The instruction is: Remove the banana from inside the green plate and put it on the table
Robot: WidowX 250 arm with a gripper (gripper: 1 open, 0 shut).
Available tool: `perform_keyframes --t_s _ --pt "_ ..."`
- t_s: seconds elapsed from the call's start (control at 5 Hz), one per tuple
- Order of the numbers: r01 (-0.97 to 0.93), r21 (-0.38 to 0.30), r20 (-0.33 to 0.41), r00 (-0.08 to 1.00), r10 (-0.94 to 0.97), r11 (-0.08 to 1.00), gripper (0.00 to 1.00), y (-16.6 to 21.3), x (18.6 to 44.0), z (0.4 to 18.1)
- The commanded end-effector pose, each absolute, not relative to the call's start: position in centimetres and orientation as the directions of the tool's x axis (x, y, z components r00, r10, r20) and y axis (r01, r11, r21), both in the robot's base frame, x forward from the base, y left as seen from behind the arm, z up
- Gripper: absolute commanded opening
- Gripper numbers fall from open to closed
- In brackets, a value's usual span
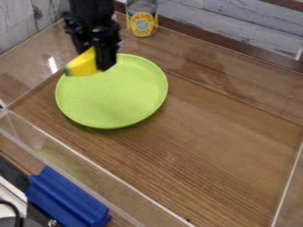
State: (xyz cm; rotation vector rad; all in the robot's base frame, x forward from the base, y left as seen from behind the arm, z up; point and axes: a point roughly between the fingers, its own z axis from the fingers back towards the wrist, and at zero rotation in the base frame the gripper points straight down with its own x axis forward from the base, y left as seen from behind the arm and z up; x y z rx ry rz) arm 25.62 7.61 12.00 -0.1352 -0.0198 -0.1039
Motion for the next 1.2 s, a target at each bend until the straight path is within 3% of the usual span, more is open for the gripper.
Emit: perform_keyframes --t_s 0.0,1.0 --pt "0.125 -0.126 0.071 0.991 -0.117 0.984 0.00 4.8 25.5 13.5" --pt "0.135 -0.139 0.055 0.990 -0.129 0.981 0.00 0.0 24.0 14.9"
